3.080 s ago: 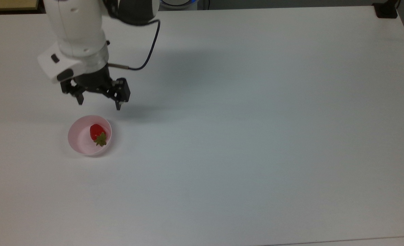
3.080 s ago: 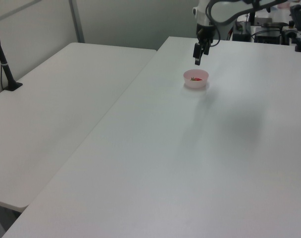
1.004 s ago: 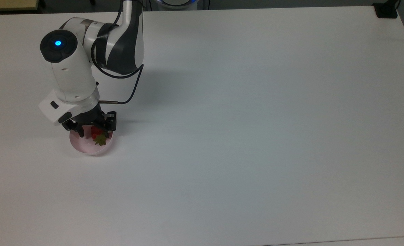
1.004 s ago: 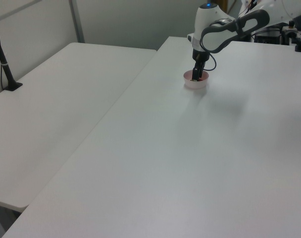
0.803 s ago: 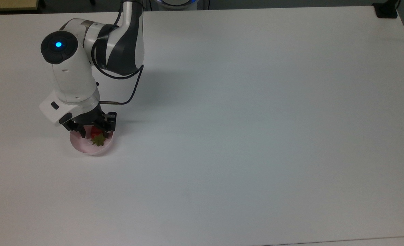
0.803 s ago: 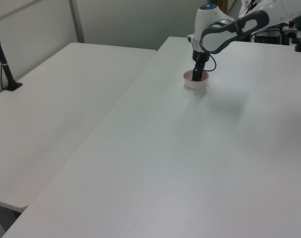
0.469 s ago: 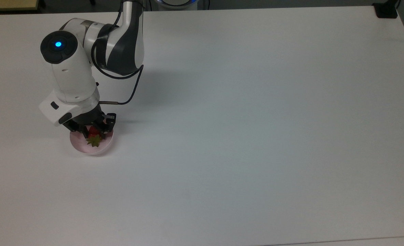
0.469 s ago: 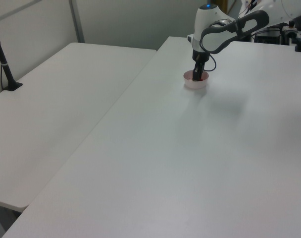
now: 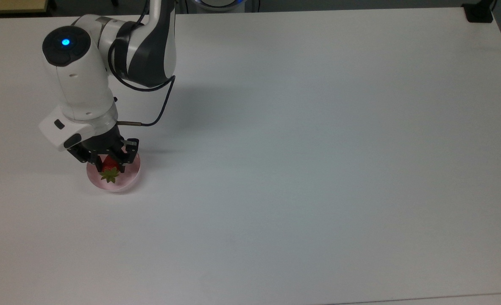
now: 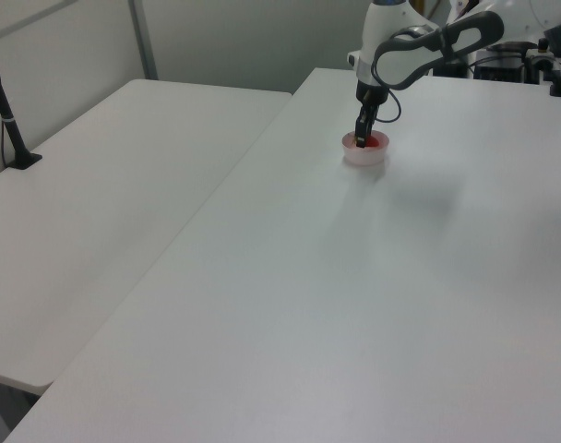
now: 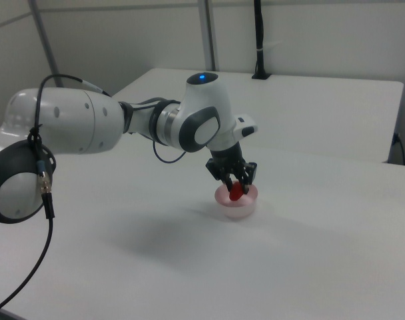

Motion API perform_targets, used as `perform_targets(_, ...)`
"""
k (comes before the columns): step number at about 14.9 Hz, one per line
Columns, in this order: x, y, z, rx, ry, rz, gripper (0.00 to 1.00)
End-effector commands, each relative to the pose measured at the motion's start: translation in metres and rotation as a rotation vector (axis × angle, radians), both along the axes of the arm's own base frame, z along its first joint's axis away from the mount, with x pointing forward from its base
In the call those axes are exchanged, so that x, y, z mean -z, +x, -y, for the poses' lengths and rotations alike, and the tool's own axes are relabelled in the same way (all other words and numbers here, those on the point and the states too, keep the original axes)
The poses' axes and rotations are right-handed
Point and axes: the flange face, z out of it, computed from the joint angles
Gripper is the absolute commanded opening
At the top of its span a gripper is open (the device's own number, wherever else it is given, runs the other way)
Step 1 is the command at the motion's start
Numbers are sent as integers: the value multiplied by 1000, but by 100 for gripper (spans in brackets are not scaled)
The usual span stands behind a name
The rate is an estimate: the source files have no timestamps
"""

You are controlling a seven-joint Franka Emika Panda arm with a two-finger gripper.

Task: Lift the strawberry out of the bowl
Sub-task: 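Close the gripper on the red strawberry inside the bowl, then lift the strawberry out of the bowl and carry it beside the bowl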

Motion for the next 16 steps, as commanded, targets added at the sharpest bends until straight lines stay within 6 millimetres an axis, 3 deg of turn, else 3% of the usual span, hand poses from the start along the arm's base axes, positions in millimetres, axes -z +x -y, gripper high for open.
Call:
perform_targets(1, -39, -13, 1, 0, 11, 20, 31)
perform_targets(4, -51, -25, 31, -18, -2, -6, 31)
perform_targets(7, -47, -43, 84, -96, -36, -32, 31)
perform_targets(11, -26, -77, 164, -169, -67, -81, 31)
perform_targets(13, -10, -90, 193, -189, -94, -108, 31)
perform_targets(16, 13, -95, 209, -176, -127, -83, 31)
